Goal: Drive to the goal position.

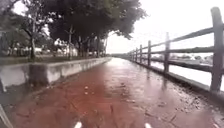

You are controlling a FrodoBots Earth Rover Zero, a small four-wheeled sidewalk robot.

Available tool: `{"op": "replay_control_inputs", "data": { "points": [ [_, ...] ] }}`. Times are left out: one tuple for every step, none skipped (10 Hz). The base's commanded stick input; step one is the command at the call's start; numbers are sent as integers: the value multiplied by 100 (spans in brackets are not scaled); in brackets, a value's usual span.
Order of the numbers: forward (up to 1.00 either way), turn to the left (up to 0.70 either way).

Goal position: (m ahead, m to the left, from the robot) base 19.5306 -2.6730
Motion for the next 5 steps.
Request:
{"op": "replay_control_inputs", "data": {
  "points": [
    [50, 0],
    [50, 0],
    [50, 0],
    [50, 0],
    [50, 0]
  ]
}}
